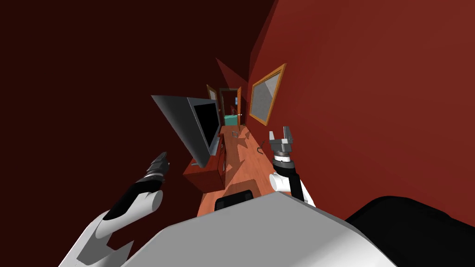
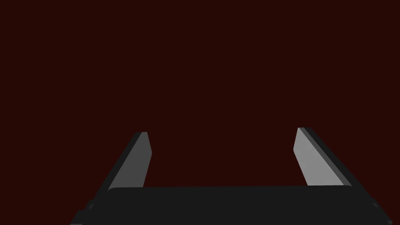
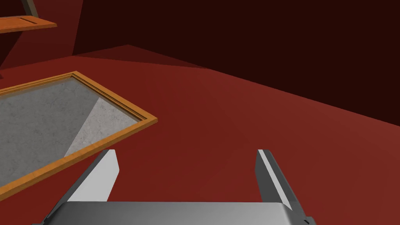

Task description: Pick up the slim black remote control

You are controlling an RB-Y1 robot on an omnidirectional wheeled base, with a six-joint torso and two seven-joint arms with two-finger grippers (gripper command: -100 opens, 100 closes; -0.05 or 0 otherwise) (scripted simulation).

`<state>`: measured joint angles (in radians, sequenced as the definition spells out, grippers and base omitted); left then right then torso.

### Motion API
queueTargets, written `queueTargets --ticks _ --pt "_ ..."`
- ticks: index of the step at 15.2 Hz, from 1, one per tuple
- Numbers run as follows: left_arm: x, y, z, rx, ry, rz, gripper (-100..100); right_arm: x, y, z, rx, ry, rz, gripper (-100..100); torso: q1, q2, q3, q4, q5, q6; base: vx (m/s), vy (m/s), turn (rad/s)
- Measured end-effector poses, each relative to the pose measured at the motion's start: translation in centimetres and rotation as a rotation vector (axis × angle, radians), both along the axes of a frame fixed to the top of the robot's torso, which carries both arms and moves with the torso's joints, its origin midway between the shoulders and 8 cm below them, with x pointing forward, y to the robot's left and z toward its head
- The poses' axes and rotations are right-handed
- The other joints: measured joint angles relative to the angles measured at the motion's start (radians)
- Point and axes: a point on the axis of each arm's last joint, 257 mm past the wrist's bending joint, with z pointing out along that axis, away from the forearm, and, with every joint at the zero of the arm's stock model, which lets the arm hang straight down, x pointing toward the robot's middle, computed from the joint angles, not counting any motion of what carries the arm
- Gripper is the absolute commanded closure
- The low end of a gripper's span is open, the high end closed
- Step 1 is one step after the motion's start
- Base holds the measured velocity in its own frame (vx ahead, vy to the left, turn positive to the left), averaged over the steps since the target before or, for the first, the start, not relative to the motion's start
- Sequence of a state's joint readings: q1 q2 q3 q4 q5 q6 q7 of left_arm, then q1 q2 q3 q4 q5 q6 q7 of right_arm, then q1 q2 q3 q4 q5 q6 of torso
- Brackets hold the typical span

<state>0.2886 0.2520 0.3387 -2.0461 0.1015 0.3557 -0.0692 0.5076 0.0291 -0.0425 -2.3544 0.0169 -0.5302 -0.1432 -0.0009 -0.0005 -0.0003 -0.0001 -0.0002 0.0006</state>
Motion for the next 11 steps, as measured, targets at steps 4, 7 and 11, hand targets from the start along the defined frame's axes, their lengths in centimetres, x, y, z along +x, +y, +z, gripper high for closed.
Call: queueTargets --ticks 4,7,11 --pt "-0.8 2.7 -2.4 -0.024 0.087 0.061 -100 0.0 0.0 0.0 0.0 0.0 0.0 0 0.0 0.0 0.0 0.0 0.0 -0.001 0.019 -0.014 -0.178" --pt "-1.4 4.0 -4.0 -0.042 0.138 0.093 -100 0.0 0.0 0.0 0.0 0.0 0.0 0 0.0 0.0 0.0 0.0 0.0 0.0 0.017 -0.013 -0.194" --pt "-2.8 6.4 -6.6 -0.074 0.218 0.149 -100 0.0 0.0 0.0 0.0 0.0 0.0 0 0.001 -0.001 -0.001 0.0 0.0 0.0 0.026 -0.006 -0.182"
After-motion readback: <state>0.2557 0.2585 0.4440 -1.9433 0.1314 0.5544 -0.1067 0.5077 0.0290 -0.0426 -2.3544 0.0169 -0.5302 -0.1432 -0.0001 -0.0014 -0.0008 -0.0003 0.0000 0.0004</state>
